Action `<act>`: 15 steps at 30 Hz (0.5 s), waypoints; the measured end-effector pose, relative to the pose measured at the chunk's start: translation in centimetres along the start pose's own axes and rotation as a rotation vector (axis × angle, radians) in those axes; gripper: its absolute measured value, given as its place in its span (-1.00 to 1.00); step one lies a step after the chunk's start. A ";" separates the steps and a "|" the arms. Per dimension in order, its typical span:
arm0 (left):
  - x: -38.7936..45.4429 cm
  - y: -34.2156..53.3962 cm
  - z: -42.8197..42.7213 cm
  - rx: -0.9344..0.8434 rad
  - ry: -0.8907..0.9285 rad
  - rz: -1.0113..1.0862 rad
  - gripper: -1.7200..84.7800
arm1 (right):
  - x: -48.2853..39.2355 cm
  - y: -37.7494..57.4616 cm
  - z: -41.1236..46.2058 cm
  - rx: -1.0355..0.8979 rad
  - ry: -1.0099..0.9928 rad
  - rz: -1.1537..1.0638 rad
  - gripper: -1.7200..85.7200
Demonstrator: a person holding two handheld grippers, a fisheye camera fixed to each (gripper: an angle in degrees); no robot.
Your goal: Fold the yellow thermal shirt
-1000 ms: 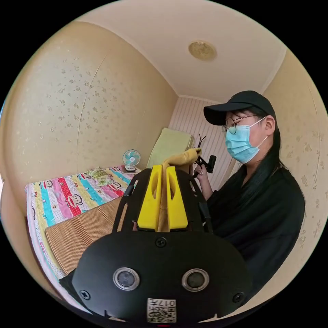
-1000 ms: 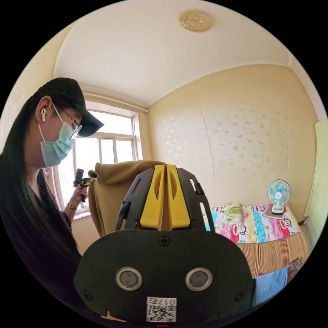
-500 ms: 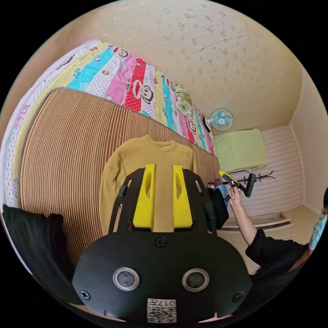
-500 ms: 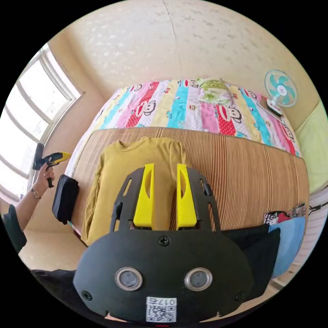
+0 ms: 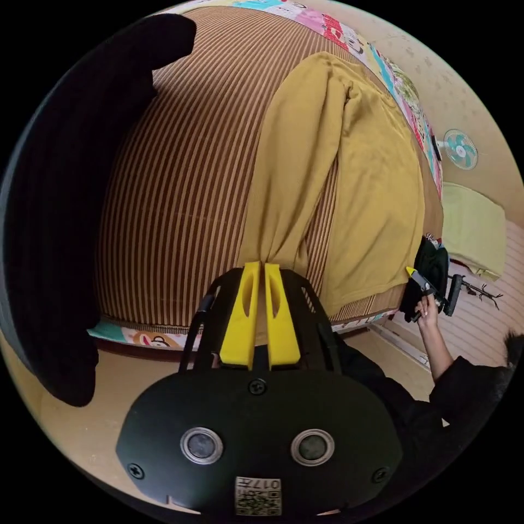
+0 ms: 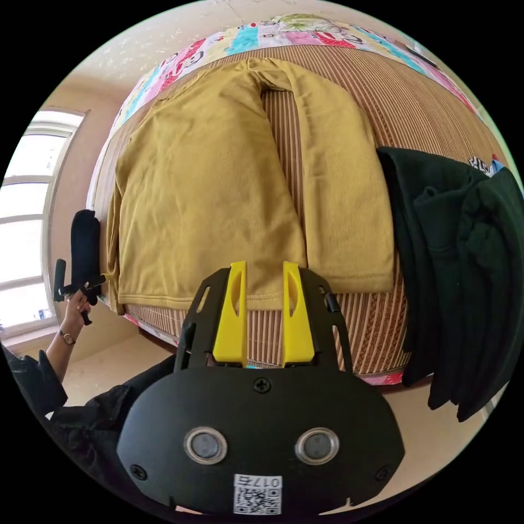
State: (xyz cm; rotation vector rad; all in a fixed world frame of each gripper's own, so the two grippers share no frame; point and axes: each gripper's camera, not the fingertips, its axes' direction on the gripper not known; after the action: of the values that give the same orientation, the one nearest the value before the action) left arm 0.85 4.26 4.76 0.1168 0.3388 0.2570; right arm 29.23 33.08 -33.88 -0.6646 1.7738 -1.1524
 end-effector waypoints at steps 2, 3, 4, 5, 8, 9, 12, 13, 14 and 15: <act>-3.2 0.8 -6.1 0.124 -0.080 -0.089 -0.93 | -1.1 -0.8 -1.1 0.040 0.018 -0.049 -0.75; -5.5 1.8 -9.5 0.180 -0.072 -0.148 -0.91 | -1.8 -1.4 -1.6 0.061 0.035 -0.076 -0.75; -6.5 2.5 -10.8 0.204 -0.056 -0.183 -0.88 | -2.2 -1.7 -1.9 0.074 0.039 -0.088 -0.75; -8.5 4.2 -13.1 0.253 0.001 -0.248 -0.82 | -2.9 -2.3 -2.4 0.105 0.034 -0.117 -0.75; -12.7 8.5 -15.2 0.320 0.204 -0.415 -0.72 | -4.6 -3.8 -2.6 0.162 -0.055 -0.201 -0.76; -14.6 9.9 -14.6 0.327 0.351 -0.499 -0.69 | -5.0 -4.4 -1.7 0.141 -0.107 -0.228 -0.76; -18.7 12.8 -11.2 0.348 0.689 -0.754 -0.64 | -5.4 -5.4 3.3 -0.079 -0.188 -0.319 -0.77; -19.3 13.3 -10.6 0.351 0.721 -0.802 -0.63 | -5.3 -5.2 4.2 -0.113 -0.171 -0.331 -0.79; -20.5 14.1 -9.9 0.378 0.778 -0.895 -0.62 | -4.4 -4.1 3.7 -0.030 -0.151 -0.335 -0.83; -21.7 14.8 -9.7 0.431 0.826 -0.962 -0.64 | -3.3 -3.6 3.6 -0.032 -0.168 -0.313 -0.85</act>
State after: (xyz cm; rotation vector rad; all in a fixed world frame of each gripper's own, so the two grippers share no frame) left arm -25.68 13.34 4.79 0.2556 1.2178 -0.7586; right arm 33.83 32.63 -29.95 -1.0557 1.5855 -1.2362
